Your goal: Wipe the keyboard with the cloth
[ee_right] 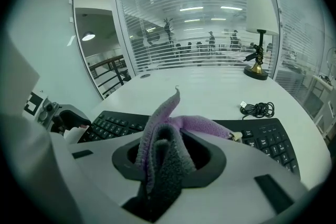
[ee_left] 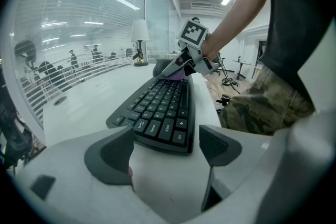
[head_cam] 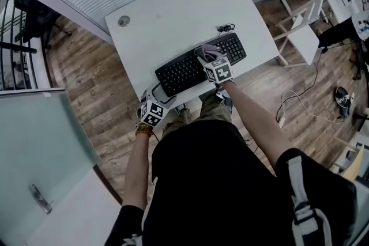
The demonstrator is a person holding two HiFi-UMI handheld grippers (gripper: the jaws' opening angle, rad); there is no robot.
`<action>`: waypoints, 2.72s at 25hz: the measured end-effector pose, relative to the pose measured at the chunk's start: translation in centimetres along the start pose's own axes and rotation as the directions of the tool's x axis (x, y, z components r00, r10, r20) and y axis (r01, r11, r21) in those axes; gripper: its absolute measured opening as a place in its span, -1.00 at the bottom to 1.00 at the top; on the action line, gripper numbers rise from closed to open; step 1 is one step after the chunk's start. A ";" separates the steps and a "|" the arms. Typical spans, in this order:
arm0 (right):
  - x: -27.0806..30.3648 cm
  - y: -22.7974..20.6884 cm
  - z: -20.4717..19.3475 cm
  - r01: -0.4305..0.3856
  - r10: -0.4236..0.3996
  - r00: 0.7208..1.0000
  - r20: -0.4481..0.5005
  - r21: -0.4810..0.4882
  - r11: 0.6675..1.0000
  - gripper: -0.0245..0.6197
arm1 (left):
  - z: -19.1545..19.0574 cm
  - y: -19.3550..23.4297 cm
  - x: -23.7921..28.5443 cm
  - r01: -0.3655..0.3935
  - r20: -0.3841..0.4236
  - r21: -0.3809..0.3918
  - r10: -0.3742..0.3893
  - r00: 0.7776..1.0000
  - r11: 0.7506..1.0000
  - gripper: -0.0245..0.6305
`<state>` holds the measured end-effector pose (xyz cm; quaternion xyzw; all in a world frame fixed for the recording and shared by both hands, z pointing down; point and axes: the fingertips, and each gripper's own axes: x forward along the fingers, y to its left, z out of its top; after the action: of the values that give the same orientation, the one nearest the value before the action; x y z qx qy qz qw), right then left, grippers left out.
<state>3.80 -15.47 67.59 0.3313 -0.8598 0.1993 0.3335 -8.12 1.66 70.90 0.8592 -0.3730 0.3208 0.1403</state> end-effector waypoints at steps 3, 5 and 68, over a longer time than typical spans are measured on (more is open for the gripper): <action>0.3 1.1 0.0 -0.015 0.015 1.000 -0.005 -0.018 1.000 -0.56 | 0.1 0.0 0.1 -0.001 0.000 -0.006 0.001 1.000 1.000 0.26; 0.4 1.8 0.1 -0.024 0.024 1.000 -0.007 -0.026 0.999 -0.56 | 0.2 0.0 0.1 -0.002 0.002 -0.010 0.002 1.000 1.000 0.26; 0.4 14.4 3.6 -0.385 0.398 0.912 0.098 -0.131 0.914 -0.52 | 0.0 0.0 0.2 -0.012 -0.037 0.036 0.013 0.999 0.999 0.24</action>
<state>-8.10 -7.61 63.65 0.1450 -0.9373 0.1941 0.2506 -8.08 1.57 71.03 0.8531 -0.3700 0.3440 0.1298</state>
